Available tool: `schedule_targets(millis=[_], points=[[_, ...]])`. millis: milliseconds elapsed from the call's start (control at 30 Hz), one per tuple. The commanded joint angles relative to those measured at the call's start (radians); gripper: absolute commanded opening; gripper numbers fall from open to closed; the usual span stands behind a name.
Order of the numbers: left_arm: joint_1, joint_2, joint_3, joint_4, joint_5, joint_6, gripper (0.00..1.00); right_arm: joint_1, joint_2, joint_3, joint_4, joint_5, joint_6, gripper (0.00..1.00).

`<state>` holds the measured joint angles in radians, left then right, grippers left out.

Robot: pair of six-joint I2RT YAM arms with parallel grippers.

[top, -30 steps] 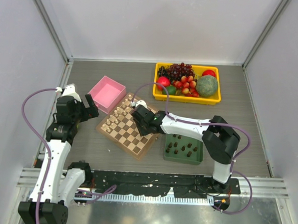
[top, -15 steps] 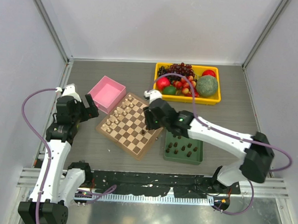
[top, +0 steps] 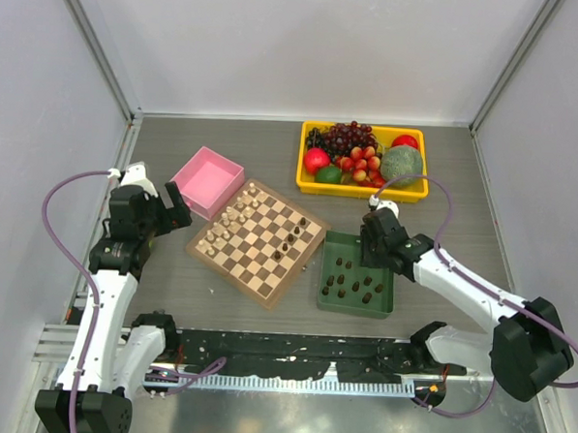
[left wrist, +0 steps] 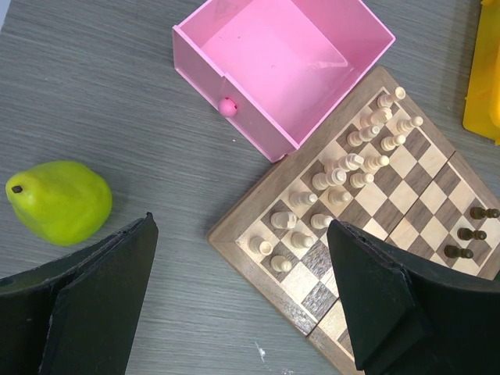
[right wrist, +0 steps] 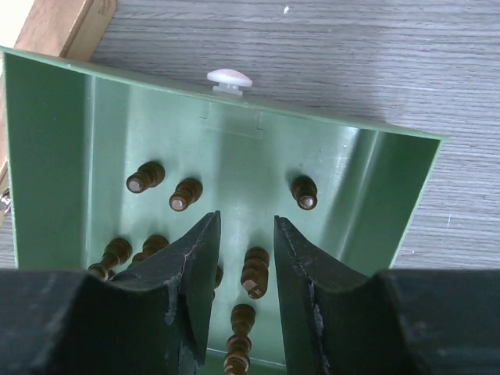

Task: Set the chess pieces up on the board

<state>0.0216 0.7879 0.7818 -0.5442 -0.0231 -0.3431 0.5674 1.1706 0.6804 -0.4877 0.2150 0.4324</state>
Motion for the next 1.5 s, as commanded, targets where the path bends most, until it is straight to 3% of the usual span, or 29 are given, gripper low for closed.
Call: schedule_targets(millis=[0, 767, 1000, 1133, 1467], points=[[0.003, -0.01, 0.033, 0.015, 0.017, -0.013, 0.99, -0.018, 0.014, 0.019, 0.014, 0.003, 0.016, 0.4], [0.003, 0.002, 0.04, 0.016, 0.015, -0.013, 0.99, -0.057, 0.104, 0.034, -0.009, 0.133, 0.023, 0.38], [0.003, 0.004, 0.039, 0.015, 0.015, -0.013, 0.99, -0.066, 0.132, 0.033, 0.012, 0.112, 0.022, 0.34], [0.003, 0.004, 0.039, 0.016, 0.014, -0.013, 0.99, -0.067, 0.135, 0.033, 0.018, 0.106, 0.016, 0.27], [0.005, 0.002, 0.037, 0.015, 0.015, -0.011, 0.99, -0.067, 0.135, 0.039, 0.02, 0.109, 0.002, 0.24]])
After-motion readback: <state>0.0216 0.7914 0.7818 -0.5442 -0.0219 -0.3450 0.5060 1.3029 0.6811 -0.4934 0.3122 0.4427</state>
